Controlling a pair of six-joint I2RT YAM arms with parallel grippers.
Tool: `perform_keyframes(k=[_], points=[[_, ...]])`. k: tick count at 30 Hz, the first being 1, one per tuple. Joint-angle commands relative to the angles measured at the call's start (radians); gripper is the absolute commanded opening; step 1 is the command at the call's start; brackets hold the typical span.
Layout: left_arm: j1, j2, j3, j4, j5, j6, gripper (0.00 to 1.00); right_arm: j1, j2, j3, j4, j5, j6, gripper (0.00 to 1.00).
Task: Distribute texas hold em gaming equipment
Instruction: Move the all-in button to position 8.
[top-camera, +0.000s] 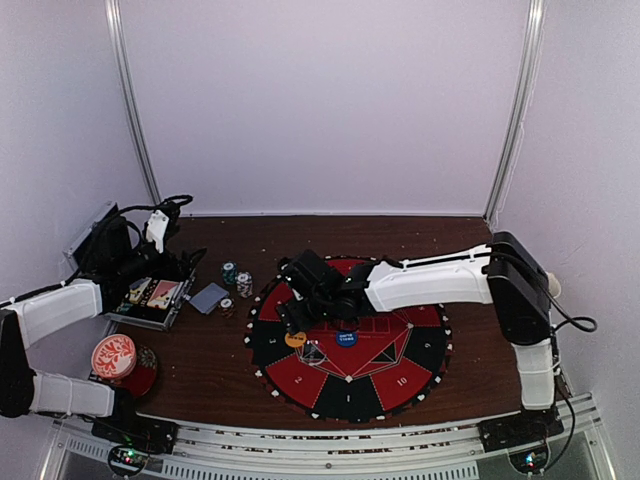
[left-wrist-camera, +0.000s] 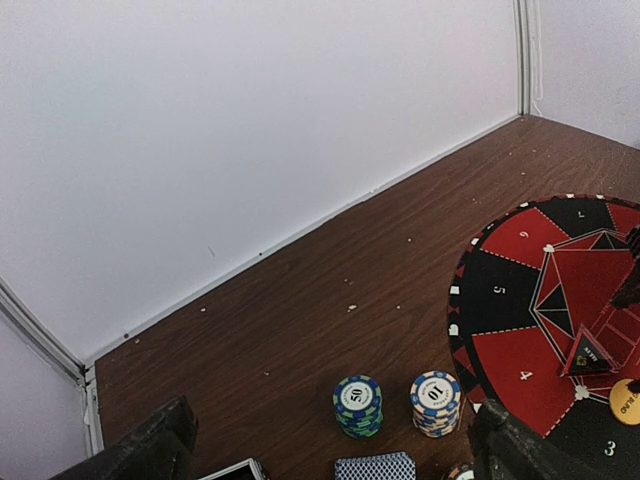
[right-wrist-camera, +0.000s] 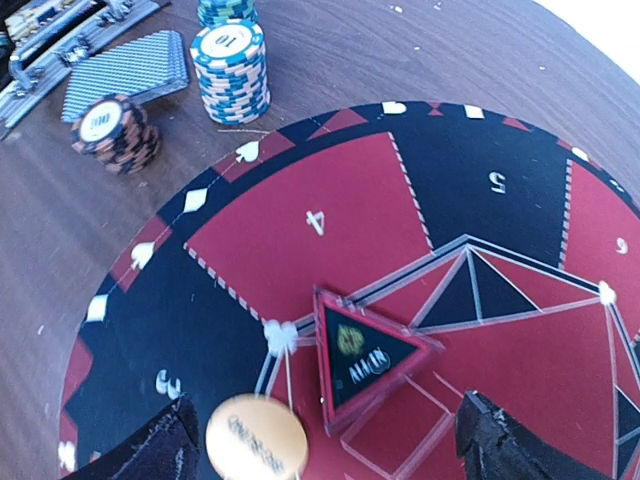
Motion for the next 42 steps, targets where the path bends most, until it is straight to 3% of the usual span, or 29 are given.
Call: perform_keyframes(k=[1, 10, 17, 25, 36, 42], points=[[0.007, 0.004, 0.006, 0.039, 0.01, -0.006, 0.98, -0.01, 0.095, 0.105, -0.076, 0.049, 0.025, 0.9], [0.006, 0.004, 0.006, 0.039, 0.012, -0.005, 0.98, -0.059, 0.201, 0.153, -0.108, 0.089, 0.051, 0.84], [0.006, 0.005, 0.006, 0.038, 0.014, -0.008, 0.98, -0.108, 0.141, 0.016, 0.002, 0.026, 0.076, 0.72], [0.007, 0.003, 0.006, 0.037, 0.009, -0.006, 0.98, -0.156, 0.118, -0.052, 0.027, 0.006, 0.115, 0.67], [0.007, 0.002, 0.006, 0.036, 0.012, -0.008, 0.98, -0.252, -0.028, -0.276, 0.104, 0.025, 0.157, 0.61], [0.007, 0.004, 0.009, 0.033, 0.015, -0.009, 0.98, -0.333, -0.188, -0.494, 0.138, 0.051, 0.183, 0.61]])
